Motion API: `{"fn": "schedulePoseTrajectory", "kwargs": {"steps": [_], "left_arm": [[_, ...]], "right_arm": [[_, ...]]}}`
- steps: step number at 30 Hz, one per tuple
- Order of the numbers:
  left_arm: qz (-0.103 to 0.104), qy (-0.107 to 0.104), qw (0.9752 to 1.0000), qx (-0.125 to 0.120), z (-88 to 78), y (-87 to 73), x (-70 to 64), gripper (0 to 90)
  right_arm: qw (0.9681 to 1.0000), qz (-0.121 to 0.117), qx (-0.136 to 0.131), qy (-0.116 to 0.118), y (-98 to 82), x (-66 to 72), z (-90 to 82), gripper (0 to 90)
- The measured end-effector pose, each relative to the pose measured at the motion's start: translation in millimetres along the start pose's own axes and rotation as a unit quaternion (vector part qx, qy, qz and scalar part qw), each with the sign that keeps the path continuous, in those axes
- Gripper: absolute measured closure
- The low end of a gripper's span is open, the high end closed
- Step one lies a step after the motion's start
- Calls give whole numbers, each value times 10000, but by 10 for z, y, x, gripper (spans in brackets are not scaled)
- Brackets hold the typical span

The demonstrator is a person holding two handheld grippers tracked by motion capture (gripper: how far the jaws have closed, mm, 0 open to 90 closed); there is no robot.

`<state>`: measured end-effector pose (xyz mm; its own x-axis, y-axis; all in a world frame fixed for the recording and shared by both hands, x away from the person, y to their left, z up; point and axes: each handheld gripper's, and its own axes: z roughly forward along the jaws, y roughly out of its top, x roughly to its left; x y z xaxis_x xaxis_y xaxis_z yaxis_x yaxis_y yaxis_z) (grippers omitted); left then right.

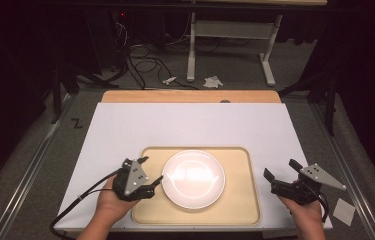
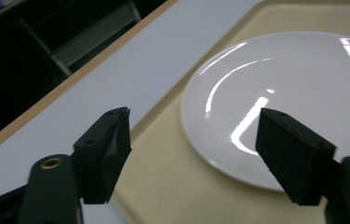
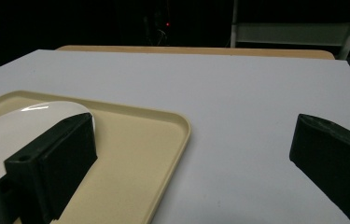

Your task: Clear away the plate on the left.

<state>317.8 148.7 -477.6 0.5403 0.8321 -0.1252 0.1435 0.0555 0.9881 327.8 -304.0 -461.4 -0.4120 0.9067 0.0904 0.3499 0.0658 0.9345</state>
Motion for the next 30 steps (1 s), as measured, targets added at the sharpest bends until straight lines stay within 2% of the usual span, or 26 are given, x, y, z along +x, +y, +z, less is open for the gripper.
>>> {"fn": "schedulePoseTrajectory", "kwargs": {"steps": [1,2,3,4,5,6,7,8,10,13,15,17,19,23,27,30], "left_arm": [[-296,18,9993,-243,2,17,61,145],[-523,258,9981,-209,-50,36,167,145],[-818,565,9946,-286,-129,67,307,67],[-818,565,9946,-286,-129,67,307,40],[-952,712,9922,-372,-177,85,386,40],[-1099,846,9891,-502,-231,104,467,1],[-1283,964,9850,-635,-290,127,548,1],[-1496,1066,9802,-737,-349,151,623,0],[-1772,1253,9717,-932,-517,187,773,0],[-1757,1240,9720,-947,-603,174,797,0],[-1605,1235,9752,-890,-652,146,785,0],[-1581,1205,9757,-917,-676,147,767,0],[-1626,1200,9741,-1017,-678,167,753,0],[-1597,1186,9749,-1003,-676,158,766,0],[-1758,1235,9719,-963,-673,149,803,5],[-1749,1313,9708,-986,-679,165,815,5]], "right_arm": [[10000,14,-1,-25,-2,-2,2,11],[10000,14,-1,-25,-2,-2,2,11],[10000,15,6,-12,-5,-3,4,11],[10000,15,6,-12,-5,-3,4,11],[10000,7,11,-16,-7,-2,4,11],[10000,5,7,-12,-4,-5,1,11],[10000,5,7,-12,-4,-5,1,11],[10000,6,2,-14,-2,-7,-5,11],[10000,23,-12,-18,-3,-19,-8,11],[10000,57,-1,-18,-8,-24,3,11],[10000,53,16,-26,-12,-27,7,11],[10000,30,9,-11,-12,-20,7,11],[10000,31,25,-34,-14,-8,13,11],[10000,-24,43,-24,-7,16,19,11],[10000,-40,13,-23,-6,14,3,11],[10000,-19,4,-23,-5,11,-2,11]]}}
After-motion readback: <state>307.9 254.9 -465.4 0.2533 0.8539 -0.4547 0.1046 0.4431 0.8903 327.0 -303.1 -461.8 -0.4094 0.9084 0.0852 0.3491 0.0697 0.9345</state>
